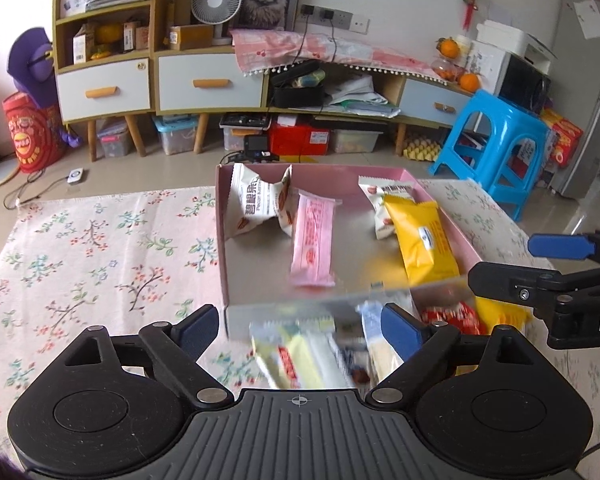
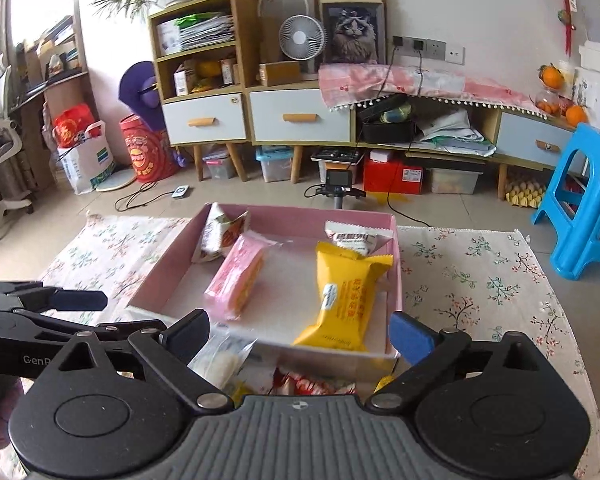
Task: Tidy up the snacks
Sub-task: 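Move the left tool to the orange biscuit pack while the right tool reaches the red bag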
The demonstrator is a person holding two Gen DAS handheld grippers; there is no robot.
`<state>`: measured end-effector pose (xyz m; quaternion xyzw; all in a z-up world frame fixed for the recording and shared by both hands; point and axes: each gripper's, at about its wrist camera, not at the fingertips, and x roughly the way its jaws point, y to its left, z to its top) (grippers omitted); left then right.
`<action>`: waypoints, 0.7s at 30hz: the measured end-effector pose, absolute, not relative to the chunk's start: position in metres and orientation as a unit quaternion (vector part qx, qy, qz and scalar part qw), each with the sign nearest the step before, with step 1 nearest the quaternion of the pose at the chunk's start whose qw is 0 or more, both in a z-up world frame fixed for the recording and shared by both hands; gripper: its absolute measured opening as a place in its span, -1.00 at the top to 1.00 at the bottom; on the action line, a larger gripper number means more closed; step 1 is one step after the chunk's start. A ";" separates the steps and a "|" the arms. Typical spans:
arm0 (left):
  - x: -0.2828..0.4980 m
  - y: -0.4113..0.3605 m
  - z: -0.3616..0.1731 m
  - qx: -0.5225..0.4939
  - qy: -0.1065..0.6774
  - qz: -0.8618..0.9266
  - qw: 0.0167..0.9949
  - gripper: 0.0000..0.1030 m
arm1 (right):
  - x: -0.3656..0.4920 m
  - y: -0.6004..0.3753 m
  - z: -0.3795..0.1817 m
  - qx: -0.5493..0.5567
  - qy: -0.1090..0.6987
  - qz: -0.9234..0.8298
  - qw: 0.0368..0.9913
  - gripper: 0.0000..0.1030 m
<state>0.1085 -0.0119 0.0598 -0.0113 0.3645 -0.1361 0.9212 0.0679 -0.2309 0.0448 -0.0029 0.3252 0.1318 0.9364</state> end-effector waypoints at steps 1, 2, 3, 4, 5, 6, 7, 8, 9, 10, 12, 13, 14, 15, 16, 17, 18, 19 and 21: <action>0.104 -0.011 0.060 -0.008 0.363 -0.137 0.922 -0.77 | 0.063 -0.228 0.045 -0.005 0.325 0.133 0.936 -0.73; 0.100 -0.010 0.061 -0.004 0.362 -0.138 0.922 -0.79 | 0.059 -0.226 0.045 -0.006 0.326 0.135 0.936 -0.74; 0.094 -0.009 0.061 -0.002 0.361 -0.138 0.922 -0.80 | 0.055 -0.224 0.045 -0.007 0.325 0.136 0.936 -0.75; 0.089 -0.007 0.061 0.001 0.360 -0.139 0.923 -0.81 | 0.051 -0.221 0.045 -0.007 0.325 0.138 0.936 -0.76; 0.084 -0.006 0.062 0.003 0.358 -0.141 0.923 -0.81 | 0.048 -0.219 0.045 -0.007 0.325 0.138 0.935 -0.76; 0.079 -0.004 0.062 0.004 0.357 -0.143 0.923 -0.81 | 0.045 -0.217 0.045 -0.006 0.325 0.140 0.935 -0.76; 0.074 -0.001 0.062 0.005 0.355 -0.145 0.924 -0.82 | 0.042 -0.215 0.044 -0.005 0.326 0.142 0.935 -0.76; 0.069 0.001 0.062 0.006 0.354 -0.145 0.924 -0.83 | 0.038 -0.213 0.044 -0.004 0.327 0.144 0.934 -0.77; 0.065 0.003 0.062 0.007 0.353 -0.143 0.925 -0.83 | 0.035 -0.212 0.043 -0.003 0.327 0.145 0.934 -0.77; 0.061 0.004 0.061 0.008 0.352 -0.142 0.925 -0.85 | 0.032 -0.210 0.042 -0.001 0.327 0.147 0.933 -0.77; 0.053 0.009 0.058 0.009 0.351 -0.138 0.926 -0.88 | 0.026 -0.207 0.040 -0.001 0.326 0.150 0.933 -0.77; 0.050 0.011 0.056 0.010 0.350 -0.135 0.927 -0.89 | 0.022 -0.205 0.039 -0.002 0.322 0.152 0.934 -0.77; 0.046 0.013 0.054 0.010 0.348 -0.132 0.928 -0.89 | 0.018 -0.204 0.037 -0.004 0.317 0.154 0.936 -0.78; 0.043 0.015 0.053 0.012 0.347 -0.130 0.929 -0.89 | 0.013 -0.201 0.035 -0.008 0.313 0.155 0.937 -0.78; 0.040 0.015 0.052 0.016 0.347 -0.129 0.929 -0.89 | 0.010 -0.199 0.033 -0.012 0.313 0.157 0.937 -0.78; 0.039 0.015 0.052 0.022 0.347 -0.128 0.929 -0.89 | 0.006 -0.196 0.031 -0.016 0.315 0.162 0.935 -0.78; 0.037 0.016 0.052 0.027 0.345 -0.129 0.929 -0.89 | 0.003 -0.193 0.029 -0.020 0.317 0.169 0.933 -0.78; 0.033 0.017 0.052 0.033 0.342 -0.130 0.930 -0.89 | -0.001 -0.190 0.027 -0.024 0.317 0.174 0.932 -0.78; 0.027 0.022 0.050 0.038 0.339 -0.129 0.931 -0.90 | -0.008 -0.185 0.024 -0.038 0.318 0.184 0.929 -0.78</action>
